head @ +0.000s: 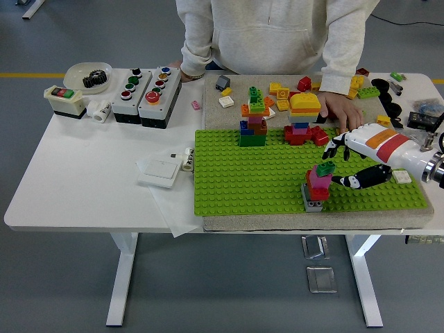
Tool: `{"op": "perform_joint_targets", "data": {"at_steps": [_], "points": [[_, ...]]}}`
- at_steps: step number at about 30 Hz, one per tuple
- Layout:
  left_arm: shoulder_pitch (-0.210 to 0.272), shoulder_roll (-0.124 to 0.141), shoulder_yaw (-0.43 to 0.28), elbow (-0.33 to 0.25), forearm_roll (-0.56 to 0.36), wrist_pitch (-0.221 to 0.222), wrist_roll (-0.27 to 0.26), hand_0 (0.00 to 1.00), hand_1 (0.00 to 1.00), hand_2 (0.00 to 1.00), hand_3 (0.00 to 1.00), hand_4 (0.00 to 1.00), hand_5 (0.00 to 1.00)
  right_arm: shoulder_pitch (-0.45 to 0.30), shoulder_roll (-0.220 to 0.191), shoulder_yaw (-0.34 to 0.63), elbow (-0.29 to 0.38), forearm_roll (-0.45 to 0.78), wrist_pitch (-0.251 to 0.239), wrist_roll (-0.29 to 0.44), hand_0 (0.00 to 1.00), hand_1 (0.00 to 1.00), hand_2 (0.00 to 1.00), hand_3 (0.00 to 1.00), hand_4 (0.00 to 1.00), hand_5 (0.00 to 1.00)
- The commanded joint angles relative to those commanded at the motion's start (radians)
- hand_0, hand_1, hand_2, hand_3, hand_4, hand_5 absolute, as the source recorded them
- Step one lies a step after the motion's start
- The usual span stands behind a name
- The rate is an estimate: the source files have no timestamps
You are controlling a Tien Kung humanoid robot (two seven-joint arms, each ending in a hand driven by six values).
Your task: Pick up the brick,pile it on top of brick,press brick,pick up the brick,pile it on top of brick,press brick
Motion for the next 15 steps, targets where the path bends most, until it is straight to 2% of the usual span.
{"op": "perform_joint_targets", "data": {"at_steps": [10,15], "points": [[-0.001,0.000,0.004,0.000,-0.001,0.000,0.000,0.794,0.715,0.605,0.535,0.528,0.511,-0.012,-0.007,0.014,0.007,0.000,-0.008,0.002,0.253,0.429,0.568,0.590,0.793,0.273],[-0.003,0.000,0.003,0.000,-0.003,0.001,0.000,0.794,0.716,0.607,0.535,0.528,0.511,-0.037,-0.011,0.054,0.013,0.007,-0.015,-0.006,0.253,0.427,0.568,0.588,0.794,0.273]]}}
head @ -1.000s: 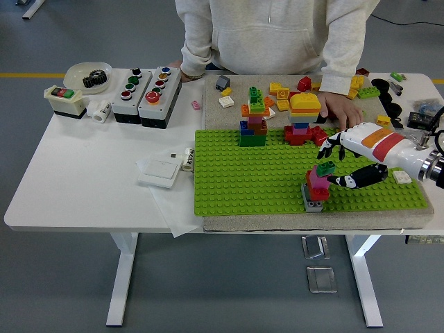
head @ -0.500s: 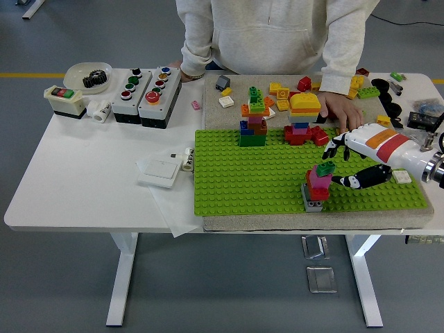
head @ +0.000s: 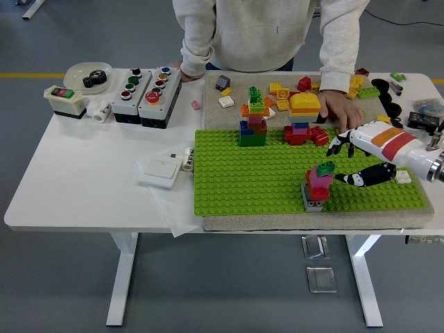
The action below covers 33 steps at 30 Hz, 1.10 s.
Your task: Pick up the brick,pile it on top of brick,press brick,pick up the brick,pile it on top of brick,press brick
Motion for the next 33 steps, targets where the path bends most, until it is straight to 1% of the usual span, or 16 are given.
{"op": "perform_joint_targets", "data": {"at_steps": [3,4,9,10,15,16,21,22,23,33], "points": [[-0.001,0.000,-0.001,0.000,-0.001,0.001,0.000,0.794,0.716,0.607,0.535,0.528,0.511,-0.019,-0.006,0.027,0.012,0.016,-0.003,-0.006,0.253,0.427,0.568,0.588,0.794,0.273],[-0.001,0.000,-0.002,0.000,-0.001,0.001,-0.001,0.794,0.717,0.606,0.535,0.529,0.512,-0.034,-0.010,0.046,0.023,0.029,-0.009,-0.009,0.351,0.499,0.610,0.630,0.871,0.311],[-0.002,-0.001,-0.005,0.000,0.003,0.001,0.000,0.794,0.717,0.606,0.535,0.529,0.512,-0.076,-0.022,0.094,0.066,0.062,-0.029,-0.013,0.351,0.499,0.610,0.630,0.871,0.311],[-0.003,-0.001,-0.005,0.000,0.003,0.001,0.000,0.795,0.716,0.606,0.535,0.528,0.511,-0.085,-0.025,0.102,0.082,0.065,-0.035,-0.015,0.542,0.601,0.698,0.627,0.951,0.537],[-0.003,-0.001,-0.005,0.000,0.003,0.000,0.000,0.795,0.716,0.606,0.535,0.528,0.511,-0.118,-0.038,0.126,0.135,0.046,-0.035,-0.019,0.542,0.601,0.698,0.627,0.951,0.537],[-0.003,-0.001,-0.006,0.000,0.003,0.000,0.000,0.795,0.715,0.608,0.534,0.529,0.511,-0.121,-0.039,0.128,0.141,0.042,-0.034,-0.019,0.693,0.665,0.729,0.622,0.947,0.604],[-0.004,-0.001,-0.003,0.000,-0.001,0.000,-0.001,0.795,0.715,0.608,0.534,0.529,0.511,-0.136,-0.044,0.127,0.169,0.011,-0.030,-0.025,0.693,0.665,0.729,0.622,0.947,0.604],[-0.004,-0.001,-0.002,0.000,-0.002,0.000,-0.001,0.795,0.715,0.607,0.534,0.528,0.511,-0.137,-0.044,0.126,0.171,0.007,-0.029,-0.025,0.714,0.669,0.732,0.628,0.948,0.604],[-0.004,0.000,0.000,0.000,-0.004,0.000,-0.001,0.795,0.715,0.607,0.534,0.528,0.511,-0.140,-0.044,0.125,0.175,-0.001,-0.029,-0.026,0.714,0.669,0.732,0.628,0.948,0.604],[-0.005,0.000,0.005,0.000,-0.012,0.000,-0.002,0.795,0.715,0.606,0.534,0.529,0.511,-0.145,-0.040,0.106,0.183,-0.027,-0.029,-0.028,0.722,0.672,0.733,0.633,0.948,0.602]]}}
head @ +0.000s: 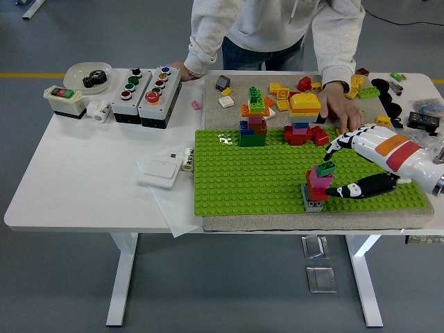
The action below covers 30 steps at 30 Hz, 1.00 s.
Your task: Pick up the brick,pile it on top of brick,press brick,pick up the brick,pile it on top of brick,press brick
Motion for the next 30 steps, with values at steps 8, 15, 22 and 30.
{"op": "perform_joint_targets", "data": {"at_steps": [8,15,22,30], "points": [[0.000,0.000,-0.001,0.000,0.003,-0.002,0.001,0.794,0.715,0.605,0.534,0.528,0.510,0.000,0.001,-0.007,0.004,-0.010,-0.002,0.000,0.737,0.674,0.733,0.644,0.949,0.590],[0.003,0.001,-0.001,0.000,0.005,-0.002,0.001,0.793,0.715,0.605,0.534,0.528,0.509,-0.003,0.004,-0.008,-0.002,-0.019,0.000,-0.002,0.742,0.675,0.735,0.644,0.946,0.586],[0.006,0.001,0.000,0.000,0.006,-0.003,0.002,0.793,0.715,0.605,0.535,0.528,0.509,-0.002,0.007,-0.011,-0.007,-0.021,0.000,-0.002,0.741,0.674,0.735,0.645,0.945,0.575],[0.008,0.001,0.000,0.000,0.010,-0.003,0.002,0.795,0.715,0.605,0.534,0.528,0.509,-0.003,0.009,-0.011,-0.015,-0.024,0.001,-0.003,0.737,0.674,0.736,0.649,0.942,0.569]]}}
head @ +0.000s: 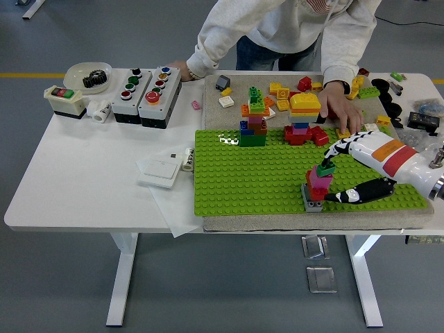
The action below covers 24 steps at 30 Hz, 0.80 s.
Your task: Pick up the brick,pile it on top of brick,press brick,pick up the brick,pile it on top of brick,press brick
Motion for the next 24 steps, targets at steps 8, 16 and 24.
{"op": "perform_joint_targets", "data": {"at_steps": [8,16,24], "points": [[-0.003,0.001,0.004,0.000,-0.006,0.000,0.000,0.793,0.715,0.605,0.534,0.528,0.510,0.001,0.000,-0.001,0.002,-0.004,0.001,0.000,0.736,0.674,0.736,0.649,0.941,0.559],[-0.005,0.001,0.005,0.000,-0.009,0.000,-0.001,0.794,0.713,0.605,0.534,0.528,0.510,0.000,-0.001,-0.002,0.004,-0.012,0.002,-0.001,0.732,0.674,0.736,0.648,0.939,0.554],[-0.006,0.001,0.006,0.000,-0.012,0.000,-0.001,0.794,0.714,0.605,0.534,0.528,0.510,-0.001,-0.002,-0.001,0.007,-0.018,0.003,-0.003,0.729,0.669,0.737,0.648,0.939,0.550]]}}
